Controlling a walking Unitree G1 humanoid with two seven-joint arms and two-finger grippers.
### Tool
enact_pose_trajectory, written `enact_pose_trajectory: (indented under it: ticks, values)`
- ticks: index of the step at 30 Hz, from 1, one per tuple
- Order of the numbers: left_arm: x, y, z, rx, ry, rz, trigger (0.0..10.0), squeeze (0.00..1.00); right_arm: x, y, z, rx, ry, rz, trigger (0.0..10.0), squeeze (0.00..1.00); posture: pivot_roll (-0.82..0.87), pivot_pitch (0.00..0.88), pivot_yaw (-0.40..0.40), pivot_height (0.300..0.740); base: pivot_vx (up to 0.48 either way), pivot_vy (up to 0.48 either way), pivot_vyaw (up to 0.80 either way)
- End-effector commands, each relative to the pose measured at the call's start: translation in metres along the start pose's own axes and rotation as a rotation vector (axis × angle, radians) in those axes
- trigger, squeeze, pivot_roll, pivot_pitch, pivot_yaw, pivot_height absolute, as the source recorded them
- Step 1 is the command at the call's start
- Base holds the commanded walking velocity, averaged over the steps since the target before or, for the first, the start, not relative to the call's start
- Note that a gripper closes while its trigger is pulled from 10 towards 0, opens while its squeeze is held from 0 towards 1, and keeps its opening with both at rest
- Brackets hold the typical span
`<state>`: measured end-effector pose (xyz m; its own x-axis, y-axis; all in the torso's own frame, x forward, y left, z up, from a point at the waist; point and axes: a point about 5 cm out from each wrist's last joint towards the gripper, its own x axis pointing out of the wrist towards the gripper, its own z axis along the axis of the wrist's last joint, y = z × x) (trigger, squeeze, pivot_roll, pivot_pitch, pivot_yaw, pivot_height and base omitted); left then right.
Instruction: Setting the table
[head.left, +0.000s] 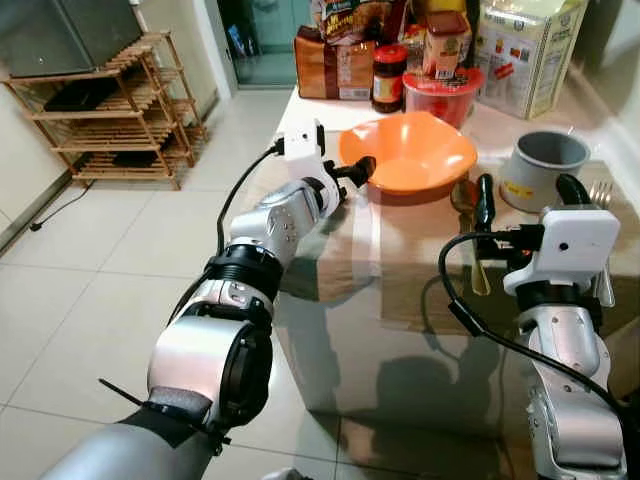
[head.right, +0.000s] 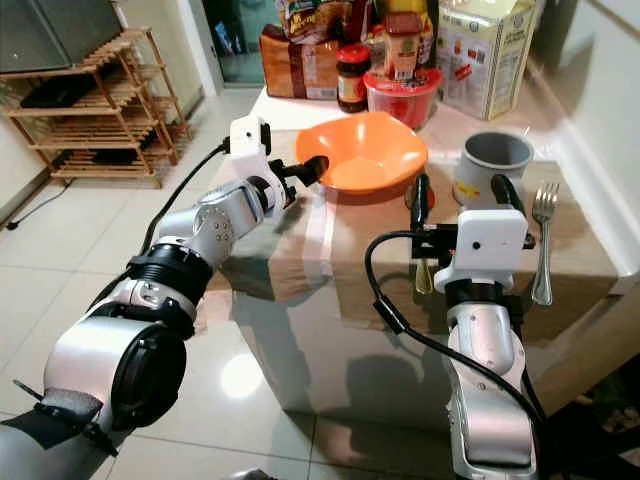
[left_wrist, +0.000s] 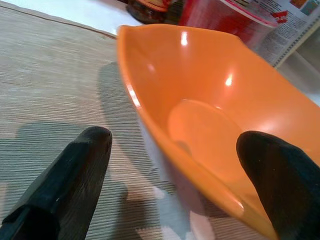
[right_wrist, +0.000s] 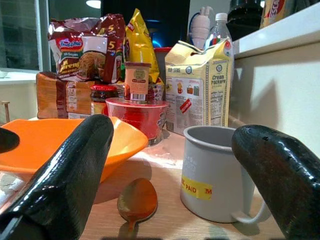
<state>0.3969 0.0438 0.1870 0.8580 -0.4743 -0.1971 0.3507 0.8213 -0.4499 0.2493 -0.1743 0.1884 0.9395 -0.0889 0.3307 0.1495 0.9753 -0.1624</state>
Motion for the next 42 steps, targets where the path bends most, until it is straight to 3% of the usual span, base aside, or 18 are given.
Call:
enact_pose_trajectory:
  ticks: [1, 13, 14, 15, 18, 19, 24, 30, 42]
  values:
    - [0.001, -0.003, 0.006, 0.009, -0.008, -0.009, 10.0, 0.0, -0.001, 0.005, 0.006, 0.013, -0.016, 0.011, 10.0, 0.0, -0.1, 0.0, 0.153, 0.736, 0.0, 0.0, 0.0]
    - [0.003, -0.006, 0.001, -0.078, 0.01, -0.023, 10.0, 0.0, -0.003, 0.006, 0.004, 0.018, -0.006, 0.019, 10.0, 0.0, -0.1, 0.0, 0.15, 0.736, 0.0, 0.0, 0.0]
    - [0.004, -0.008, 0.002, -0.095, 0.008, -0.031, 3.0, 0.0, -0.002, 0.007, 0.004, 0.02, -0.005, 0.019, 10.0, 0.0, -0.1, 0.0, 0.148, 0.736, 0.0, 0.0, 0.0]
    - [0.004, -0.009, 0.001, -0.112, 0.008, -0.039, 1.6, 0.0, -0.002, 0.008, 0.003, 0.023, -0.003, 0.019, 10.0, 0.0, -0.09, 0.0, 0.147, 0.736, 0.0, 0.0, 0.0]
    - [0.004, -0.011, 0.001, -0.124, 0.009, -0.046, 1.0, 0.0, -0.002, 0.009, 0.003, 0.026, -0.002, 0.02, 10.0, 0.0, -0.09, 0.0, 0.147, 0.736, 0.0, 0.0, 0.0]
    - [0.005, -0.013, 0.001, -0.124, 0.007, -0.054, 0.0, 0.0, -0.002, 0.01, 0.002, 0.029, 0.0, 0.022, 10.0, 0.0, -0.09, 0.0, 0.145, 0.736, 0.0, 0.0, 0.0]
    - [0.006, -0.016, 0.003, -0.073, -0.006, -0.075, 0.0, 0.0, -0.001, 0.012, 0.001, 0.035, 0.008, 0.026, 10.0, 0.0, -0.09, 0.0, 0.142, 0.736, 0.0, 0.0, 0.0]
    - [0.006, -0.016, 0.003, -0.069, -0.014, -0.069, 0.0, 0.0, -0.002, 0.012, -0.001, 0.039, 0.014, 0.029, 10.0, 0.0, -0.09, 0.0, 0.14, 0.736, 0.0, 0.0, 0.0]
    - [0.007, -0.015, -0.001, -0.127, 0.035, -0.054, 0.0, 0.0, -0.002, 0.013, -0.004, 0.048, 0.028, 0.028, 10.0, 0.0, -0.08, 0.0, 0.141, 0.736, 0.0, 0.0, 0.0]
